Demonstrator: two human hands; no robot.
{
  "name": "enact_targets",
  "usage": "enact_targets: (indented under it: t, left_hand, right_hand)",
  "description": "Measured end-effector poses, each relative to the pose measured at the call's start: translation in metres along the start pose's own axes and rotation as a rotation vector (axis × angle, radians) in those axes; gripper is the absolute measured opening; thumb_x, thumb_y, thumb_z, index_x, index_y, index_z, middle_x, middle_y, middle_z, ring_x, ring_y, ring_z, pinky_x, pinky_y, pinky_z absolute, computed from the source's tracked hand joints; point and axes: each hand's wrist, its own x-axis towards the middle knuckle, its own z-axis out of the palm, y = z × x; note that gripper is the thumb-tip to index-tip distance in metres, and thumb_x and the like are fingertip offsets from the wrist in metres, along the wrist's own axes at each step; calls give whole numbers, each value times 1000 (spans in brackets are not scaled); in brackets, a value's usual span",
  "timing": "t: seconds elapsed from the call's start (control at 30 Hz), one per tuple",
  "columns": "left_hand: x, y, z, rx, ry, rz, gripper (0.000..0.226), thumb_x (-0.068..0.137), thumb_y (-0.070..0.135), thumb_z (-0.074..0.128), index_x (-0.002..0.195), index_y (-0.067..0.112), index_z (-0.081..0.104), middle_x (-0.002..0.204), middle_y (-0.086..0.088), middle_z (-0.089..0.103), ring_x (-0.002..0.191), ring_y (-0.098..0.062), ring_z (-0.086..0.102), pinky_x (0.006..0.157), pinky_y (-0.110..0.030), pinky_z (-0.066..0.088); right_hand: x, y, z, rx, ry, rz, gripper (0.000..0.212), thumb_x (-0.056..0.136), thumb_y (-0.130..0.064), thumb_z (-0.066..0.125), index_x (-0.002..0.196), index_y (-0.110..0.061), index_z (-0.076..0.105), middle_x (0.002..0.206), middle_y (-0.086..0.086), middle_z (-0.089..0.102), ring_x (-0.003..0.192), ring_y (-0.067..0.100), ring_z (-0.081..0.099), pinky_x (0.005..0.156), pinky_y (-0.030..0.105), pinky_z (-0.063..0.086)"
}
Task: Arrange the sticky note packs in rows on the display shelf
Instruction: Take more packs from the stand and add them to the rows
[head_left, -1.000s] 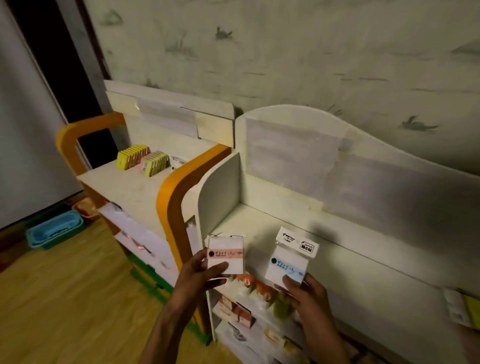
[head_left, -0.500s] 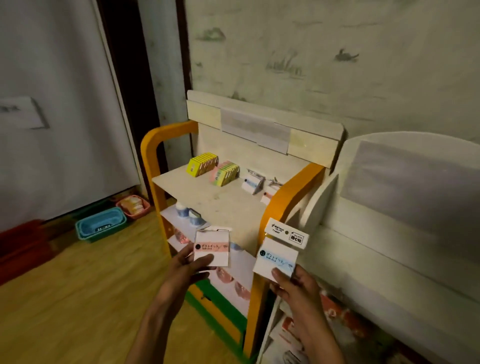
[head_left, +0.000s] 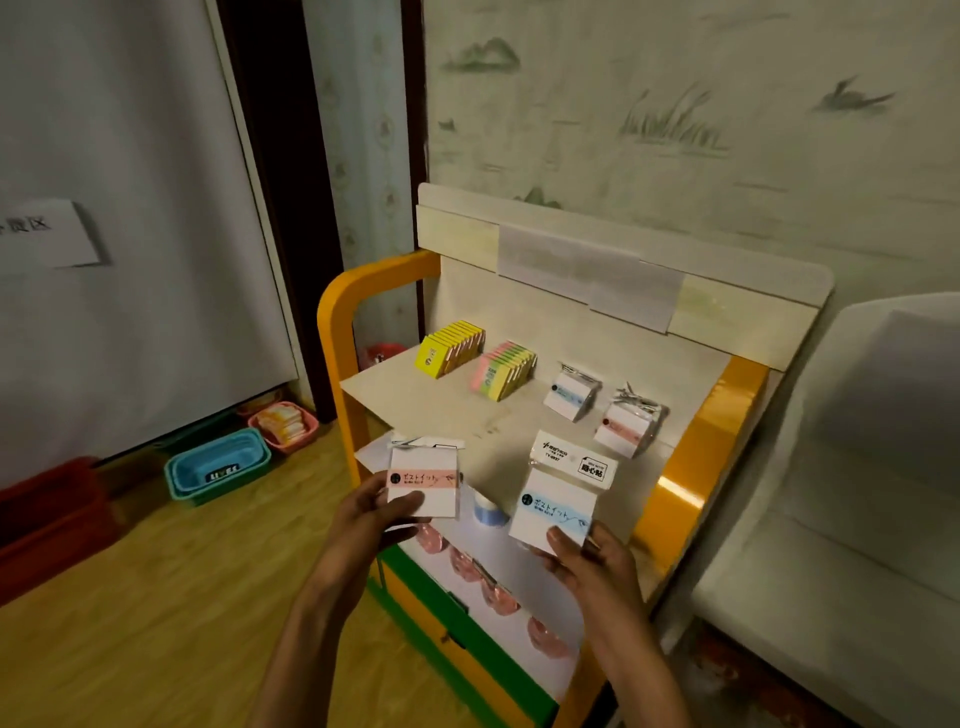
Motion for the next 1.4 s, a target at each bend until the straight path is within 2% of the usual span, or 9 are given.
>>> enact_targets:
  t: [0.2, 0.43, 0.6, 0.77, 0.87, 0.97, 1.07, 1.17, 1.4]
  left_hand:
    - [92, 8, -20, 42, -26, -22, 33, 88, 10, 66, 121, 15, 63, 110, -9, 73, 97, -29, 71, 88, -45, 55]
    - [193, 26, -16, 18, -65, -39, 33, 88, 6, 66, 116, 21, 62, 105, -5, 75, 98, -25, 71, 90, -43, 53]
    - [239, 30, 3, 32, -111, -54, 28, 88, 4, 66, 112, 20, 66, 102, -4, 76, 94, -26, 72, 87, -40, 54]
    - [285, 27, 21, 54, -197, -80, 29, 89, 4, 65, 113, 20, 67, 102, -5, 75, 96, -29, 71, 85, -40, 54]
    - [311, 24, 28, 63, -242, -103, 30, 87, 3, 67, 113, 18, 68, 104, -8, 75, 96, -31, 70, 85, -40, 54]
    - [335, 22, 33, 76, -283, -130, 30, 86, 2, 67, 110, 19, 69, 102, -7, 75, 96, -32, 70, 88, -43, 54]
    - [357, 22, 39, 78, -324, -147, 29, 86, 1, 67, 109, 18, 69, 101, -7, 75, 94, -31, 70, 85, -41, 54]
    - [376, 23, 44, 96, -364, -153, 29, 86, 2, 68, 112, 16, 68, 101, -7, 75, 93, -30, 71, 81, -39, 55]
    - [407, 20, 46, 139, -427, -168, 30, 85, 4, 69, 113, 16, 67, 101, -6, 75, 94, -28, 71, 79, -36, 57]
  right_hand:
    - [81, -5, 34, 34, 60, -54, 24, 90, -11, 67, 112, -19, 65, 105, -1, 75, 96, 16, 72, 88, 40, 58]
    - [170, -8, 45, 136, 140, -9, 22, 95, -9, 60, 117, -8, 62, 110, 10, 72, 100, 25, 71, 85, 35, 59]
    - [214, -5, 44, -84, 305, -61, 16, 87, -1, 67, 97, -14, 68, 96, 11, 74, 89, 18, 69, 84, 44, 58]
    - [267, 2, 47, -194, 469, -72, 16, 83, -8, 74, 96, -12, 66, 97, 2, 73, 87, 13, 69, 73, 29, 58]
    - [295, 4, 50, -243, 573, -86, 16, 81, -11, 76, 92, -13, 65, 94, 3, 71, 88, 17, 68, 75, 31, 58]
    - [319, 4, 53, -299, 650, -58, 22, 80, -12, 77, 99, -13, 66, 99, 4, 68, 93, 21, 65, 81, 35, 58]
    - [337, 6, 51, -344, 684, -43, 31, 79, -13, 78, 108, -9, 66, 101, 6, 67, 98, 25, 66, 87, 42, 57]
    - [347, 7, 51, -394, 708, -86, 43, 79, -12, 79, 118, -8, 63, 112, 9, 69, 101, 23, 66, 89, 37, 56]
    - [358, 9, 60, -678, 747, -220, 50, 83, -17, 75, 127, -18, 54, 128, 6, 61, 116, 22, 60, 100, 42, 51]
